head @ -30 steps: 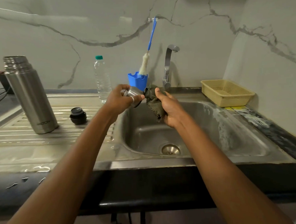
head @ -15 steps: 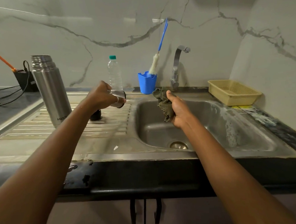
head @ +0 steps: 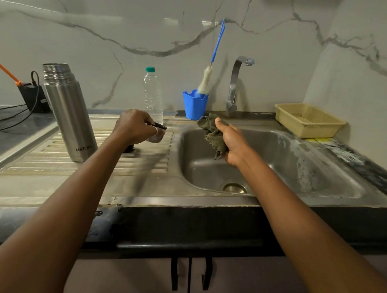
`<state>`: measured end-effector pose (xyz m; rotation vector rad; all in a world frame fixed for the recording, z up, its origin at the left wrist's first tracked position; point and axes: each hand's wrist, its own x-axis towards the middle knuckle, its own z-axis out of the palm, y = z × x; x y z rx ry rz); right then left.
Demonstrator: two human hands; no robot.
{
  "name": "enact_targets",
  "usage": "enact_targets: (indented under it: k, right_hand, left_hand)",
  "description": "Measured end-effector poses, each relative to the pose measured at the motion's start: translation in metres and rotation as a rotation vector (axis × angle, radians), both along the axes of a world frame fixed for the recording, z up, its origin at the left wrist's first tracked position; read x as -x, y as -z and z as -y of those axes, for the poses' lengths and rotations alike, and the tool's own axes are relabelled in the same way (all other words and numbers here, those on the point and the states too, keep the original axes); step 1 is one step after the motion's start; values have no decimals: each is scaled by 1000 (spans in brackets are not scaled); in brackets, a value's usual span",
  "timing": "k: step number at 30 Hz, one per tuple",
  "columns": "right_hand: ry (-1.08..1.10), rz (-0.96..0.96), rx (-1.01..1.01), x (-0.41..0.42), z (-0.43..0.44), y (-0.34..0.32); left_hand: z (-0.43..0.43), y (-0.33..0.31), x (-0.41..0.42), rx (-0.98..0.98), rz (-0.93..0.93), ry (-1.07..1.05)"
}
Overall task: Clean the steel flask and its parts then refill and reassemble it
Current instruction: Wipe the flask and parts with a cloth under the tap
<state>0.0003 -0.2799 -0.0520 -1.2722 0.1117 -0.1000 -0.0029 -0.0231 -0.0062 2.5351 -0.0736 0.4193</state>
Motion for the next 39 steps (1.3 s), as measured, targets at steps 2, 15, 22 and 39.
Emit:
enact_targets:
  k: [2, 15, 22, 39]
  right_hand:
    - [-6, -2, 16, 0, 0, 0]
    - [-22, -4, 44, 0, -2, 0]
    - [-45, -11, 13, 8, -2, -3]
    - [-285, -65, -191, 26, 12, -19]
  left_hand:
    - [-1, 4, 1, -82, -27, -26]
    - [-2, 16, 10, -200, -79, -127]
    - [2, 12, 15, -331, -139, -137]
    - [121, 3, 7, 550, -242, 265]
